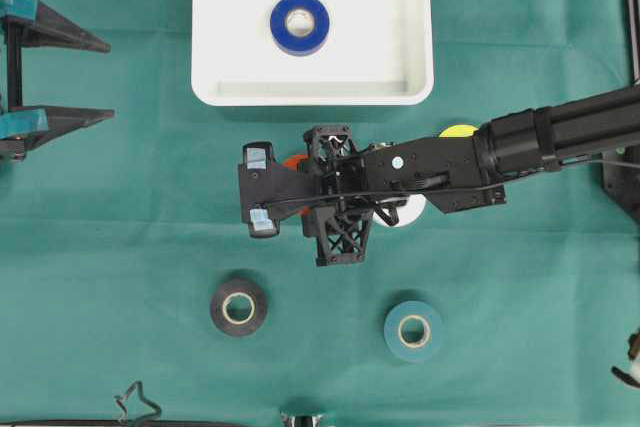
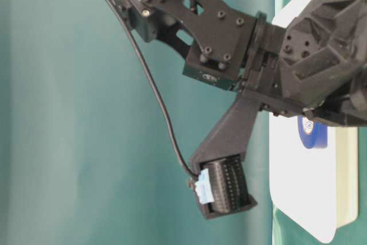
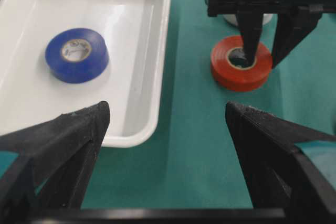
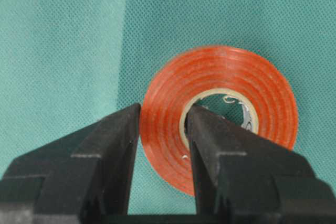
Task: Pick up the tape from a random location and place it into the white case.
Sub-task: 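Position the right gripper above the red tape and lower it, then close the right gripper inside the red tape's core and lift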
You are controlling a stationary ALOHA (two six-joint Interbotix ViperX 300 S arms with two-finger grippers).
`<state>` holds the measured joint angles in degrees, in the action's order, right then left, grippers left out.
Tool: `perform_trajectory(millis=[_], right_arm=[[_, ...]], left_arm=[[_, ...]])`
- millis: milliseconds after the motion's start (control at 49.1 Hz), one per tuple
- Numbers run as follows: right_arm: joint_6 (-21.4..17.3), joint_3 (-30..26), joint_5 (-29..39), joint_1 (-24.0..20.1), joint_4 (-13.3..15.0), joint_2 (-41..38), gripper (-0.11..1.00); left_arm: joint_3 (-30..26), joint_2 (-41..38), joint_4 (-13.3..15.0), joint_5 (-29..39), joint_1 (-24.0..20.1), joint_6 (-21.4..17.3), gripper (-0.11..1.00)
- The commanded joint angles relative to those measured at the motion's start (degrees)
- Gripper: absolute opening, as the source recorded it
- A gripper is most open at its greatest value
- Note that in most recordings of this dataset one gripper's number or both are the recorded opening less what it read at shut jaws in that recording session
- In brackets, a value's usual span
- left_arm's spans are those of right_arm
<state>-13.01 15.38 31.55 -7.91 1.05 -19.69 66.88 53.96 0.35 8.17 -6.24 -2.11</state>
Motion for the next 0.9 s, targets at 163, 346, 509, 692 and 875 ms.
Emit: perform_trajectory(millis=[163, 346, 509, 692, 875], right_arm=[[-0.1, -1.6, 1.5, -0.2, 0.2, 1.7, 0.30], [-0.2, -4.6, 6.7, -0.2, 0.2, 4.0, 0.30], [-0.9, -7.4, 11.7, -0.2, 0.2, 7.0, 0.30], [-1.1, -10.1, 17.3, -0.2, 0.2, 10.0, 0.30], [-1.1, -13.0, 22.0, -0.2, 0.3, 12.7, 0.30]], left_arm=[[-0.5, -0.4, 0.1, -0.3, 0.1, 0.1, 0.98], [-0.5, -0.4, 0.1, -0.3, 0.1, 0.1, 0.97], [-0.5, -0.4, 0.1, -0.1, 0.1, 0.1, 0.97], [-0.4, -0.4, 0.1, 0.3, 0.1, 0.1, 0.97], [-0.4, -0.4, 0.1, 0.3, 0.1, 0.1, 0.97]])
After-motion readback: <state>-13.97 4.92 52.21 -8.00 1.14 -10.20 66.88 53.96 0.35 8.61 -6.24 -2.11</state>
